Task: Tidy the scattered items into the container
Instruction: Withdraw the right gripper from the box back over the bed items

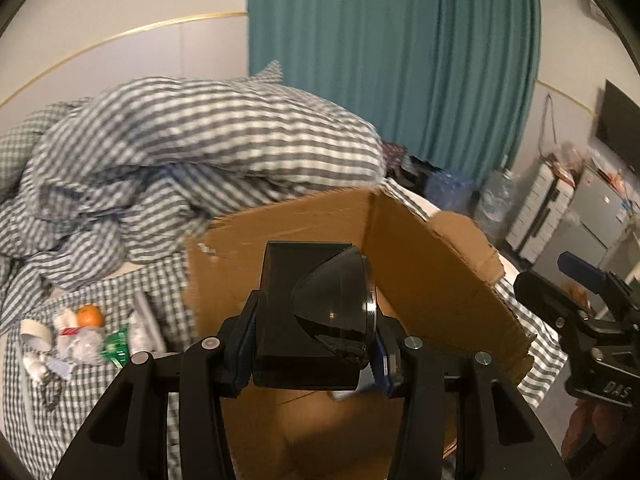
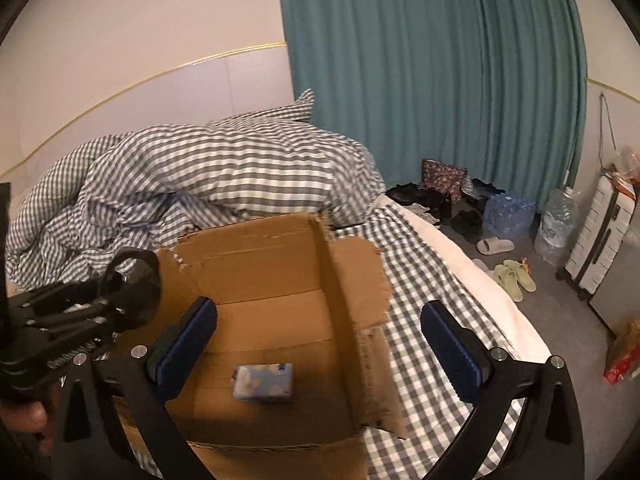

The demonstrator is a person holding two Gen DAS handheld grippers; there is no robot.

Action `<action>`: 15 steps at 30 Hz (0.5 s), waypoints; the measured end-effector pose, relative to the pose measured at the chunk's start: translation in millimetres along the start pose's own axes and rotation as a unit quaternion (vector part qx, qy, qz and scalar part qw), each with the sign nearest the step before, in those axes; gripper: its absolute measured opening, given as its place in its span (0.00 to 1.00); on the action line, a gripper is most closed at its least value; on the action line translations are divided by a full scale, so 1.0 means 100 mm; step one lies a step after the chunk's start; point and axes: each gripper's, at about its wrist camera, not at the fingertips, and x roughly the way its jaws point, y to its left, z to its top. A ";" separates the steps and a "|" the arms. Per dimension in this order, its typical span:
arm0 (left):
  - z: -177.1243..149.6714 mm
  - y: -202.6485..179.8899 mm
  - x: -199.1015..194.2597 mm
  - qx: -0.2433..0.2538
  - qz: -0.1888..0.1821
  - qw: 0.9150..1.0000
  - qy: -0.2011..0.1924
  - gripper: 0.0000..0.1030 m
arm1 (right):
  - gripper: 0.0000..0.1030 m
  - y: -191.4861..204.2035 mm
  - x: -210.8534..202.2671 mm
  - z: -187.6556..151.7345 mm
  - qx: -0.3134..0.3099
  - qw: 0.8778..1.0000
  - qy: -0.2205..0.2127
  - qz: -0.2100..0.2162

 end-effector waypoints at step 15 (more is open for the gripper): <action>0.01 -0.07 0.02 0.010 0.016 1.000 -0.013 0.98 | 0.99 -0.13 -0.02 -0.01 0.019 1.000 -0.004 0.003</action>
